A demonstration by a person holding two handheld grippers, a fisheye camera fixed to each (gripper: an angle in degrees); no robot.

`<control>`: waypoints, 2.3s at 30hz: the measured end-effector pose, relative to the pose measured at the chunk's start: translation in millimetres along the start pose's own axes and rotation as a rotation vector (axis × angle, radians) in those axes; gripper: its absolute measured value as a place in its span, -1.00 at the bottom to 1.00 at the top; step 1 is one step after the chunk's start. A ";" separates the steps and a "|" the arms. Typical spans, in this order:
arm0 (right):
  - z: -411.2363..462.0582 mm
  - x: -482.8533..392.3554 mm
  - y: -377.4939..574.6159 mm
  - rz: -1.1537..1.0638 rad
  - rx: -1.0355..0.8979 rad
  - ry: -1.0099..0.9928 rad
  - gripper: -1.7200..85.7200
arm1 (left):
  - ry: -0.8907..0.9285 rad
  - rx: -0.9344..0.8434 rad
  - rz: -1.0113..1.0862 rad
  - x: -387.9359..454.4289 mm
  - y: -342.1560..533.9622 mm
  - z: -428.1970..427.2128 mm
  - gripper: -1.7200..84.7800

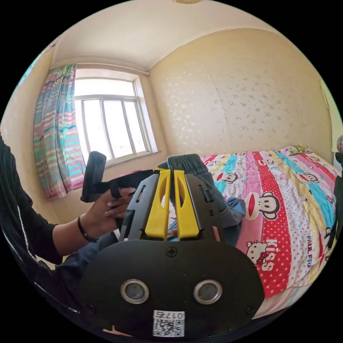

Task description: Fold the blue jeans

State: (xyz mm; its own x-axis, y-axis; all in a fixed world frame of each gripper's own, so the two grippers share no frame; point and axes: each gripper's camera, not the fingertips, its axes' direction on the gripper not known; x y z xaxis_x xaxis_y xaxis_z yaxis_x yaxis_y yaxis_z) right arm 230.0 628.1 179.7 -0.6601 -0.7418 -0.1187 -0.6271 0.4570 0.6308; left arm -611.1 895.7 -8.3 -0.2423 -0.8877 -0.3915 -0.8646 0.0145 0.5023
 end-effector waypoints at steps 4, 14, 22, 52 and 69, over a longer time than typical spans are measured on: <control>-3.6 0.1 13.6 0.056 -0.014 -0.035 -0.92 | 0.104 -0.022 -0.086 -33.9 11.8 -11.9 -0.85; -3.7 -8.6 43.3 0.069 -0.049 -0.199 -0.91 | 0.247 0.011 -0.218 -80.4 31.8 -32.3 -0.65; -7.7 -29.1 55.8 -0.023 -0.123 -0.224 -0.91 | 0.233 -0.003 -0.353 -118.0 57.3 -56.6 -0.81; -25.5 29.4 106.2 -0.009 -0.237 -0.643 -0.58 | 0.444 -0.148 0.101 -145.6 114.6 -151.9 -0.97; -72.8 5.9 187.0 0.743 -0.343 -0.270 -0.56 | 0.024 -0.522 -0.072 -54.1 214.8 -11.6 -0.92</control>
State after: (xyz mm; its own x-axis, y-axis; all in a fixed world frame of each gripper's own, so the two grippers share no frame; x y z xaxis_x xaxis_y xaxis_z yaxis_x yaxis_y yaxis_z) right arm 139.0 673.5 352.8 -0.9528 -0.1468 0.2657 0.1374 0.5720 0.8087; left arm -778.5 941.5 129.6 -0.1750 -0.8883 -0.4246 -0.5427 -0.2728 0.7944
